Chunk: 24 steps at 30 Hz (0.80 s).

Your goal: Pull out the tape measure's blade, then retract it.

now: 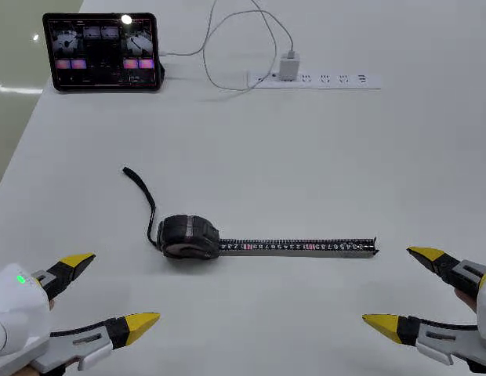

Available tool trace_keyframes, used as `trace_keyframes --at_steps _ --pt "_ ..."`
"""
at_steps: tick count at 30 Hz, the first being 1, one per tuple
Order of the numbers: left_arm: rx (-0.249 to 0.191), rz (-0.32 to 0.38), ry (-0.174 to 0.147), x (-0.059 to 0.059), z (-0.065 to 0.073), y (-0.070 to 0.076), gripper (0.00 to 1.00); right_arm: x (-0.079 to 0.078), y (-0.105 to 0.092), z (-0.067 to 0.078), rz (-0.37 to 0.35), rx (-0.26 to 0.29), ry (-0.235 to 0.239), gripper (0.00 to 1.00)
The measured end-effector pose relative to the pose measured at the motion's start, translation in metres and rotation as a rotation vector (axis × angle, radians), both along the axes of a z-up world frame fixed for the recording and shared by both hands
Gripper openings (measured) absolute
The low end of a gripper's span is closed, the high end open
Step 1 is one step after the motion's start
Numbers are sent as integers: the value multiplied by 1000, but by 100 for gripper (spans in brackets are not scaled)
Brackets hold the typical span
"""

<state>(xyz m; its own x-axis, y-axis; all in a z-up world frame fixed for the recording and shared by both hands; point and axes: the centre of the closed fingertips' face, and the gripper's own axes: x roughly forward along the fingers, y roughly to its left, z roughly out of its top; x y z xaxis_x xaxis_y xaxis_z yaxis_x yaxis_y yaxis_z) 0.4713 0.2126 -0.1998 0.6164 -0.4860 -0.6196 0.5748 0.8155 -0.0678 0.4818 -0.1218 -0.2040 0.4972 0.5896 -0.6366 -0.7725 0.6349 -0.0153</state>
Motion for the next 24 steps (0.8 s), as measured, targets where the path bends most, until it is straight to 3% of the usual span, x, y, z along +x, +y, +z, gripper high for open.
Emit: trace_keyframes --at_steps 24 --pt "-17 48 -5 -1 2 6 79 -3 -4 -2 -33 16 -2 71"
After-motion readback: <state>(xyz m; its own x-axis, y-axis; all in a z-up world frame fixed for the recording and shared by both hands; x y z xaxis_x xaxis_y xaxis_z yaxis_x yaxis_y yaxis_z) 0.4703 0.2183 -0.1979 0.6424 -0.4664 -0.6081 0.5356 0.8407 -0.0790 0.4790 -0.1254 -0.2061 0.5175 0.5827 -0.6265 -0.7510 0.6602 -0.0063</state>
